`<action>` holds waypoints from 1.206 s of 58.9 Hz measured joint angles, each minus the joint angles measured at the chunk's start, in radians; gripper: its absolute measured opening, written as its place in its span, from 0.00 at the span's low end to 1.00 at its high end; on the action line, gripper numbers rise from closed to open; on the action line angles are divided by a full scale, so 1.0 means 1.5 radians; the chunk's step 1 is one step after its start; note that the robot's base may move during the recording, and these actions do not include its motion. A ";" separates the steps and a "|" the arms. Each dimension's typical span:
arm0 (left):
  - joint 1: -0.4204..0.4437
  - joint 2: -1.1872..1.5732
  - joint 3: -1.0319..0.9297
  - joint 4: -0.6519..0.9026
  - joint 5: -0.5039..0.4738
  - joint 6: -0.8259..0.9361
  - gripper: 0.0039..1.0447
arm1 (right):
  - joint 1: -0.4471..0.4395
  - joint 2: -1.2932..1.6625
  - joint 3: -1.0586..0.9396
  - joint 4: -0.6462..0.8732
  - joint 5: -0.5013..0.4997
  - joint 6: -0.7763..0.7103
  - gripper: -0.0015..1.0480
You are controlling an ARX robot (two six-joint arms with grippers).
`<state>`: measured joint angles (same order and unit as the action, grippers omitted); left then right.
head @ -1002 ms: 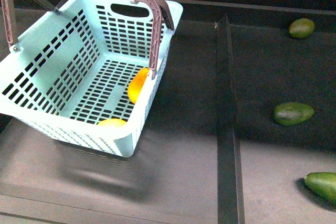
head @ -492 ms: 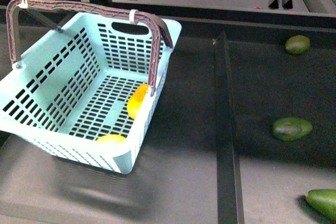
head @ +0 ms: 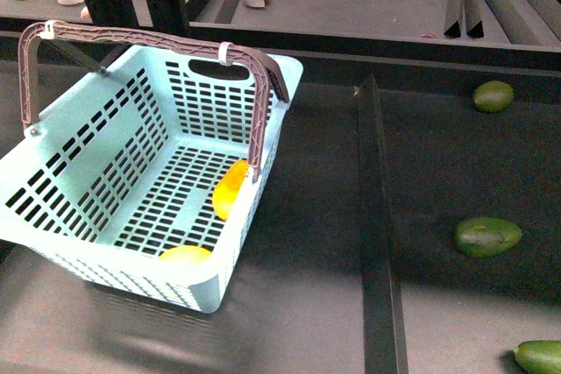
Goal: Pick lemon and mango into basket
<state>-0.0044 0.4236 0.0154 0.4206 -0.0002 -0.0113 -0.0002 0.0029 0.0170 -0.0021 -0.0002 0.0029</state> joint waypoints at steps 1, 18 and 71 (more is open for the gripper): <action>0.000 -0.010 0.000 -0.009 0.000 0.000 0.03 | 0.000 0.000 0.000 0.000 0.000 0.000 0.92; 0.000 -0.108 0.000 -0.105 0.000 0.000 0.03 | 0.000 0.000 0.000 0.000 0.000 0.000 0.92; 0.000 -0.278 0.000 -0.279 0.000 0.000 0.03 | 0.000 0.000 0.000 0.000 0.000 0.000 0.92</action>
<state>-0.0044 0.0063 0.0154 0.0013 -0.0002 -0.0109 -0.0002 0.0029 0.0170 -0.0021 -0.0002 0.0029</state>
